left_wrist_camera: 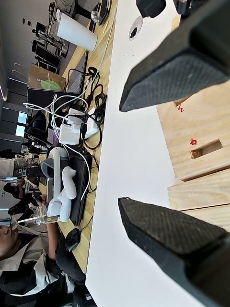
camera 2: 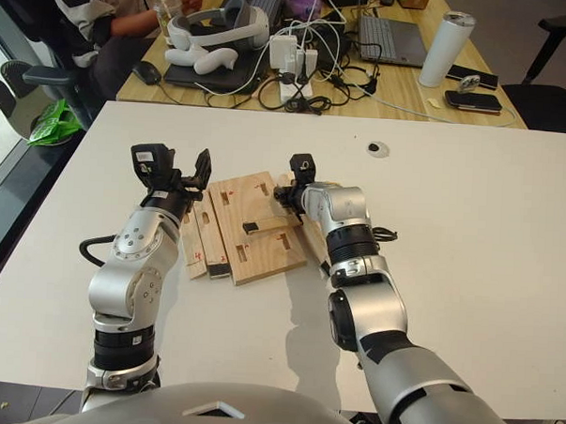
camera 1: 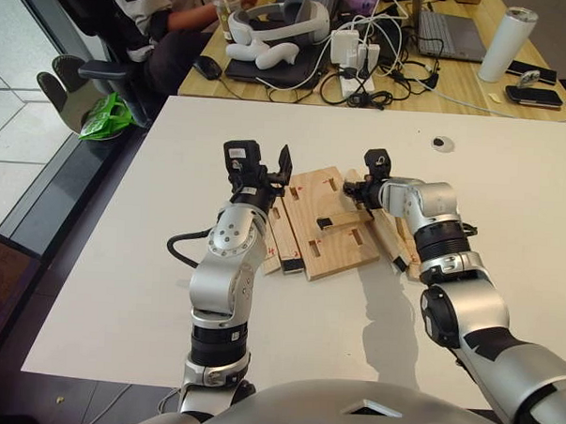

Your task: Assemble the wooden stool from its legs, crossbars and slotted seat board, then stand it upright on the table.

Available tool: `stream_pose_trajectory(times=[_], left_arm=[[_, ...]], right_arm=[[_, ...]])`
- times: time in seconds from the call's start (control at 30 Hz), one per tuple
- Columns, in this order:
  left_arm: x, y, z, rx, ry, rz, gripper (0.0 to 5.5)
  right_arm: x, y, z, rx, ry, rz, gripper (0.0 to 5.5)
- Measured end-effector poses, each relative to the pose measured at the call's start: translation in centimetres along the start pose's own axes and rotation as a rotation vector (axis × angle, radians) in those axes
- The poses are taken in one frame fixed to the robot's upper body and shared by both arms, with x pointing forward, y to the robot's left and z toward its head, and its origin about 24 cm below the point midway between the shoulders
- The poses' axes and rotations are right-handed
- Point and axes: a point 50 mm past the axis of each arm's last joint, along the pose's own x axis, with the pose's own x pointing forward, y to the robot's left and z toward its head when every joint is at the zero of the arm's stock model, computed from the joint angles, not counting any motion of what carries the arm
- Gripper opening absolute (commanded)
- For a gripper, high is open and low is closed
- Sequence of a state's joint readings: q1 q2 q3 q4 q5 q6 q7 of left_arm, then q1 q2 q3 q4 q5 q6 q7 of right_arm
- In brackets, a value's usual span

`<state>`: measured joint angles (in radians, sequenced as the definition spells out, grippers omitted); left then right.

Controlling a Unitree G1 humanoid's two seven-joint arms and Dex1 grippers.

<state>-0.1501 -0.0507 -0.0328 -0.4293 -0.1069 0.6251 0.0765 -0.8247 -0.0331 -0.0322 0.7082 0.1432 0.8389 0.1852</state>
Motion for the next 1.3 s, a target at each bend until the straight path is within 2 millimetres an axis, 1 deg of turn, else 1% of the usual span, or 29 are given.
stream_pose_trajectory(times=[0.13,0.3,0.33,0.5,0.63,0.67,0.77,0.8,0.83,0.93,1.0,1.03,1.07,1.13,1.2,1.27,1.3], left_arm=[[0.0,0.0,0.0,0.0,-0.003,0.007,3.34],[-0.1,0.1,0.0,-0.001,-0.005,0.02,3.34],[-0.1,0.1,0.0,-0.001,-0.005,0.022,3.34],[-0.1,0.1,-0.1,-0.001,-0.005,0.027,3.34],[-0.1,0.1,0.0,-0.002,-0.011,0.028,3.34],[-0.1,0.1,0.0,-0.002,-0.012,0.028,3.34],[-0.1,0.1,0.0,-0.002,-0.012,0.026,3.34],[-0.1,0.1,0.0,-0.003,-0.012,0.026,3.34],[0.0,0.2,0.0,-0.003,-0.011,0.029,3.34],[0.1,0.4,-0.1,-0.004,-0.009,0.032,3.34],[0.2,0.8,-0.1,0.0,-0.005,0.041,3.34],[0.2,1.1,-0.2,0.003,-0.001,0.048,3.34],[0.1,1.5,-0.4,0.006,0.011,0.058,3.34],[0.0,2.5,-1.1,0.004,0.046,0.093,3.34],[-0.1,3.2,-1.5,-0.007,0.065,0.123,3.34],[-0.3,3.4,-2.0,-0.026,0.081,0.153,3.34],[-0.4,3.3,-2.2,-0.035,0.086,0.158,3.34]], right_arm=[[0.0,-0.4,0.6,0.008,0.007,0.011,1.89],[0.2,-0.5,0.1,0.024,0.047,0.052,1.1],[0.2,-0.6,0.1,0.024,0.048,0.059,1.03],[0.2,-0.5,0.2,0.026,0.043,0.061,1.03],[0.0,-0.5,1.2,0.03,-0.013,0.048,1.03],[-0.3,-0.4,2.3,0.043,-0.085,0.049,1.03],[-2.2,-0.3,6.2,0.046,-0.305,0.058,1.03],[-2.6,-0.3,6.9,0.048,-0.343,0.061,1.03],[-3.6,-0.4,8.2,0.062,-0.442,0.074,1.03],[-6.0,-1.3,10.3,0.093,-0.611,0.081,1.02],[-8.0,-1.9,11.2,0.169,-0.729,0.105,1.02],[-8.9,-2.4,10.9,0.235,-0.768,0.117,1.02],[-9.4,-2.9,10.2,0.298,-0.782,0.123,1.02],[-10.1,-3.9,7.3,0.406,-0.766,0.11,1.02],[-10.8,-4.0,4.4,0.482,-0.749,0.126,1.02],[-11.7,-3.7,1.9,0.545,-0.734,0.16,1.02],[-12.0,-3.5,1.1,0.564,-0.728,0.169,1.02]])
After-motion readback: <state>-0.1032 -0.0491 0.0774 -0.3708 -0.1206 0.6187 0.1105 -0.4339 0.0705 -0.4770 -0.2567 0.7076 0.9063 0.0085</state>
